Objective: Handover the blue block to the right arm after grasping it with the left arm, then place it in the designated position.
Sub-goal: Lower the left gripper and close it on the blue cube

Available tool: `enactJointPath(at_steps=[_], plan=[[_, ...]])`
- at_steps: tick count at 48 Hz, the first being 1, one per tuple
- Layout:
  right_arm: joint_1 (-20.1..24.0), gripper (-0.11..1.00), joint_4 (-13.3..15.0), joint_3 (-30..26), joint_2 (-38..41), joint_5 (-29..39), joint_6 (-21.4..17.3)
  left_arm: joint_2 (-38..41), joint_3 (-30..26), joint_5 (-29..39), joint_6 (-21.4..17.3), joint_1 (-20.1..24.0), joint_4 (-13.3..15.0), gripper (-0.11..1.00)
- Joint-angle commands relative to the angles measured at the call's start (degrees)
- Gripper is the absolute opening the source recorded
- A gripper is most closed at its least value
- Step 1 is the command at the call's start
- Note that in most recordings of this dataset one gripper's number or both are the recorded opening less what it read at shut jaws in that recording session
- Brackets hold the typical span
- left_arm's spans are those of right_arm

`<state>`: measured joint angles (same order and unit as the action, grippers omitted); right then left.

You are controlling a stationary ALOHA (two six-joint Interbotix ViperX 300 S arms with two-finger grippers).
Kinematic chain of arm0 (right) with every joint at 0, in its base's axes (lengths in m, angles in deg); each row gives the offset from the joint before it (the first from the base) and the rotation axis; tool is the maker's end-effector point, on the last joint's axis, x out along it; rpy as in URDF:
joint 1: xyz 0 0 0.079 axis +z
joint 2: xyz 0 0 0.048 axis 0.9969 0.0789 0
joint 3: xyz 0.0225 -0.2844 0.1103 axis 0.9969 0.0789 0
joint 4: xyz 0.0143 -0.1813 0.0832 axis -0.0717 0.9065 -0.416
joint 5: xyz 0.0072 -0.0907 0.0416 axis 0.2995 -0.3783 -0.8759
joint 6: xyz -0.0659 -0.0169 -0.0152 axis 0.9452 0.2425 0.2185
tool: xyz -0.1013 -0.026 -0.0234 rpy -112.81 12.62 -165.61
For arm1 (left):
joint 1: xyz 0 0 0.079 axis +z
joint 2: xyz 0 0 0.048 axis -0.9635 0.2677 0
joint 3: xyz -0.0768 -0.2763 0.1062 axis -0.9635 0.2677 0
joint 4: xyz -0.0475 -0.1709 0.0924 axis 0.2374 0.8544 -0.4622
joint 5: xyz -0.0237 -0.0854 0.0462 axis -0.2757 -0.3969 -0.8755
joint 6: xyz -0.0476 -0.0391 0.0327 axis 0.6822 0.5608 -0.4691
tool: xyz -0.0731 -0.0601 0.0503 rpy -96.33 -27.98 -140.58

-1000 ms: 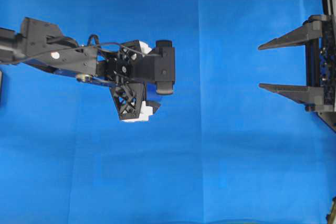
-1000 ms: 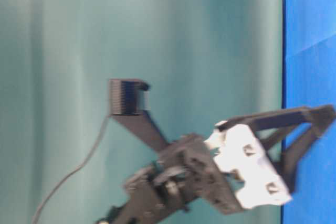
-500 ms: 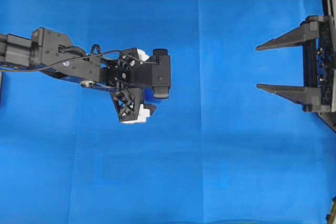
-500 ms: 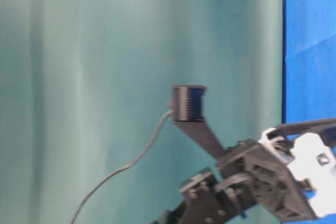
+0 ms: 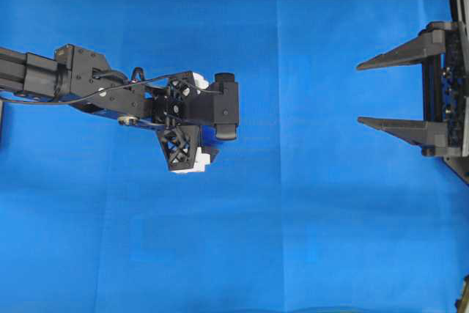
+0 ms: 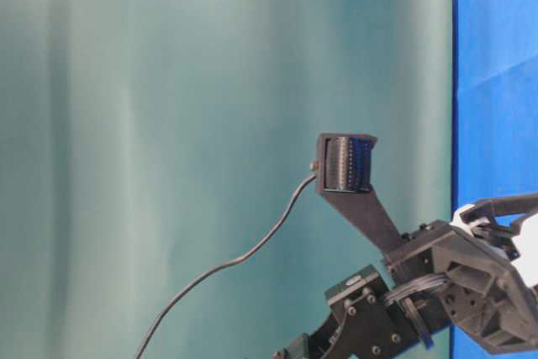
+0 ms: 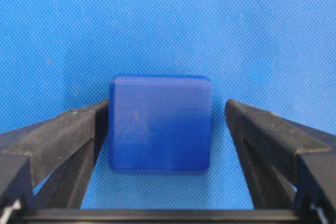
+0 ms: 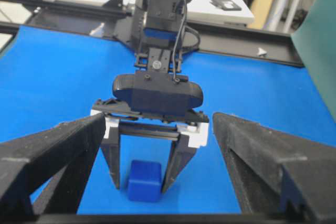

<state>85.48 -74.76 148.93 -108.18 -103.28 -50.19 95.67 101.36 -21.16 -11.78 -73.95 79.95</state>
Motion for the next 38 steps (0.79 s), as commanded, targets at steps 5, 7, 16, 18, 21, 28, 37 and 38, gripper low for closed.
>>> enactJointPath(at_steps=[5, 7, 16, 18, 21, 28, 37, 38], plan=[[0.0, 0.98, 0.0, -1.32, 0.26, -0.53, 0.09, -0.97, -0.62, -0.26, -0.09, -0.09, -0.09, 0.88], [0.0, 0.98, 0.0, -1.32, 0.26, -0.53, 0.09, -0.97, -0.7, 0.0, -0.18, 0.0, -0.09, 0.85], [0.0, 0.98, 0.0, -1.41, 0.26, -0.53, 0.09, -1.05, -0.53, 0.0, -1.05, 0.7, -0.09, 0.48], [0.0, 0.98, -0.09, -1.41, 0.26, -0.53, 0.09, -1.05, -0.62, 0.09, -1.14, 0.79, -0.09, 0.49], [0.0, 0.98, 0.0, -1.41, 0.26, -0.53, 0.09, -0.97, -0.7, 0.09, -1.23, 0.79, -0.09, 0.49], [0.0, 0.98, -0.09, -1.49, 0.26, -0.53, 0.09, -0.97, -0.79, 0.18, -1.23, 0.79, -0.09, 0.49], [0.0, 0.98, 0.0, -1.49, 0.26, -0.53, 0.09, -1.05, -0.97, 0.79, -1.14, 0.79, -0.09, 0.49], [0.0, 0.98, 0.0, -1.49, 0.26, -0.53, 0.09, -1.05, -0.97, 0.97, -1.14, 0.79, -0.09, 0.49]])
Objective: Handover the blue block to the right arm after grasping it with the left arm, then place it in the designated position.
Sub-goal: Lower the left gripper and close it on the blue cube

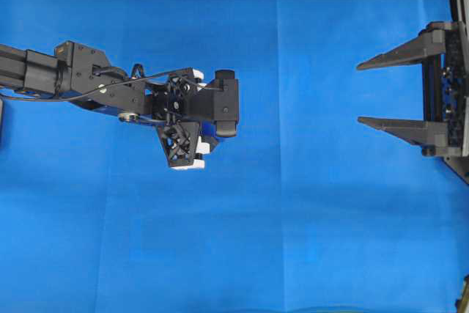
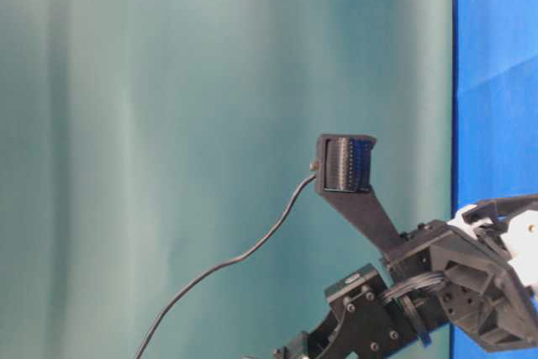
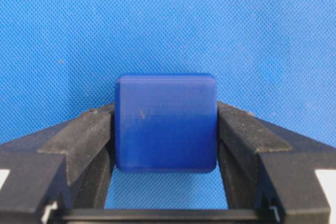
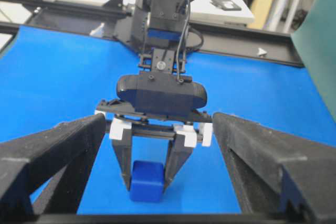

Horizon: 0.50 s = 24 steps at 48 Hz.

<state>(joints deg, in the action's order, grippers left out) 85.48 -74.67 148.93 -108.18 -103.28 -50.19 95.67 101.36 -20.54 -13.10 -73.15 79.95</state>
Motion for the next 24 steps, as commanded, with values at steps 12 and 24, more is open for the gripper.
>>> enactJointPath(at_steps=[12, 24], plan=[[0.0, 0.98, -0.09, -1.49, 0.35, -0.53, 0.09, -3.69, -3.52, 6.5, 0.0, -0.53, -0.09, 0.49], [0.0, 0.98, -0.09, -1.58, 0.35, -0.44, 0.09, -9.84, -6.68, 15.73, 0.18, -0.62, -0.09, 0.49]])
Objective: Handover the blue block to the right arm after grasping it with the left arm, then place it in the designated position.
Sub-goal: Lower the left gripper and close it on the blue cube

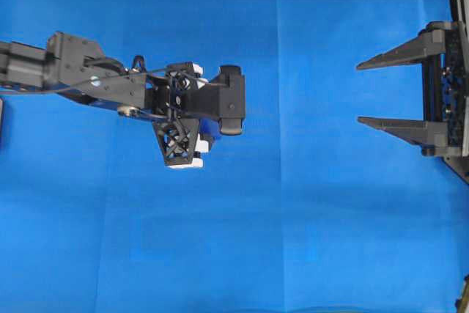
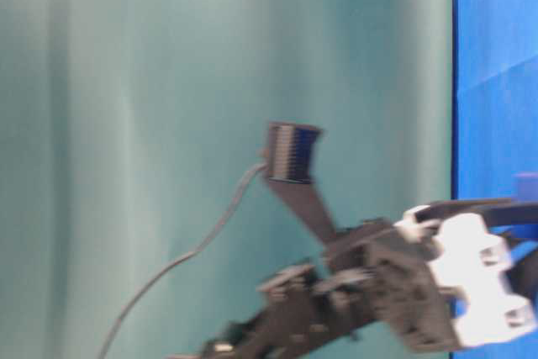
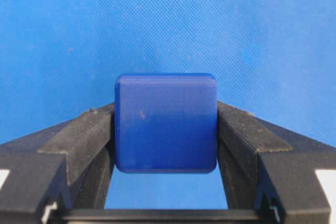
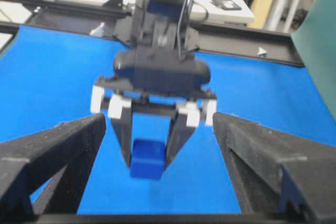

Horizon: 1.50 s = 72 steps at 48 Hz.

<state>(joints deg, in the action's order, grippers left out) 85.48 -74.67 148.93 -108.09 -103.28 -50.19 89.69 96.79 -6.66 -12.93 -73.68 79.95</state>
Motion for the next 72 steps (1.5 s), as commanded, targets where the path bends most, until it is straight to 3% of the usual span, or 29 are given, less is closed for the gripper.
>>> enactJointPath(at_steps=[1, 25, 45, 72], plan=[[0.0, 0.98, -0.09, -1.58, 0.26, -0.53, 0.09, -4.39, -2.29, 2.37, 0.0, -0.09, -0.09, 0.49], [0.0, 0.98, -0.09, -1.49, 0.35, -0.26, 0.09, -8.44, -12.22, 18.9, -0.18, -0.09, -0.09, 0.49], [0.0, 0.98, -0.09, -1.58, 0.53, -0.53, 0.09, -13.45, -15.21, 22.85, -0.26, -0.09, -0.35, 0.49], [0.0, 0.98, -0.09, -1.85, 0.97, -0.53, 0.09, -13.71, -14.77, 22.76, -0.26, -0.09, -0.53, 0.49]])
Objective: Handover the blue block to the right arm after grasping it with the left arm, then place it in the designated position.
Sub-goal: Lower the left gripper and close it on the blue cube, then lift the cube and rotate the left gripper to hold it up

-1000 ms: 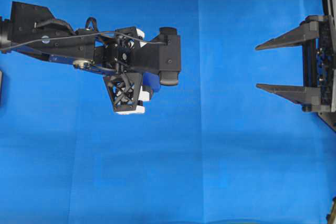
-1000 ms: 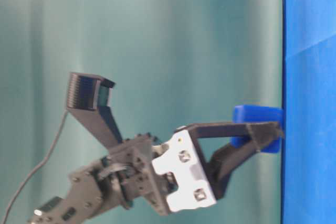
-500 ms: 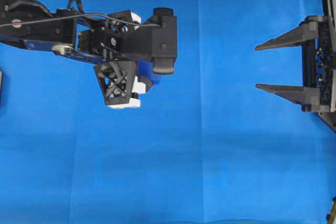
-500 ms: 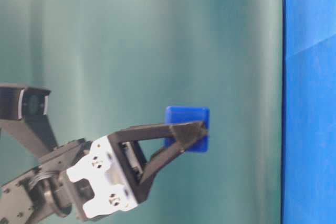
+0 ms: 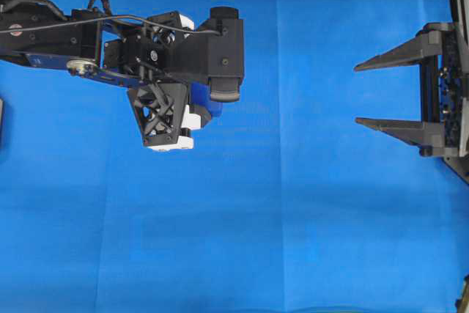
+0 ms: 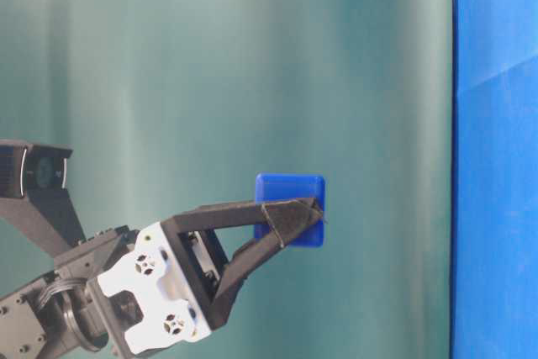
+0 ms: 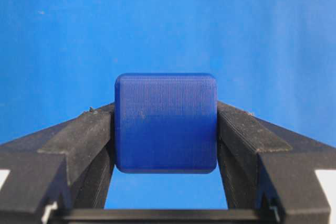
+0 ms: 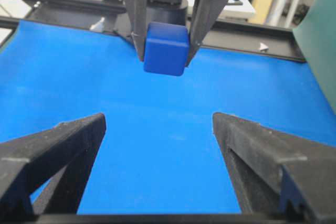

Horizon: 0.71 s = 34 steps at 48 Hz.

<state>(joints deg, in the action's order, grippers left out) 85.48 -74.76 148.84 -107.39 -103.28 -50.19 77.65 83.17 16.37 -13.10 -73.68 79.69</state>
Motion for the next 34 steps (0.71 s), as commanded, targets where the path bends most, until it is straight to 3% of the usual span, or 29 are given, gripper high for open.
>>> enactJointPath(at_steps=[1, 34], plan=[[0.0, 0.98, 0.0, -1.67, 0.26, -0.53, 0.09, -1.67, -1.14, -0.26, -0.09, -0.09, -0.26, 0.49], [0.0, 0.98, 0.0, -1.85, 0.26, -0.53, 0.09, -2.29, -0.26, -1.49, -0.09, 0.0, -0.35, 0.49]])
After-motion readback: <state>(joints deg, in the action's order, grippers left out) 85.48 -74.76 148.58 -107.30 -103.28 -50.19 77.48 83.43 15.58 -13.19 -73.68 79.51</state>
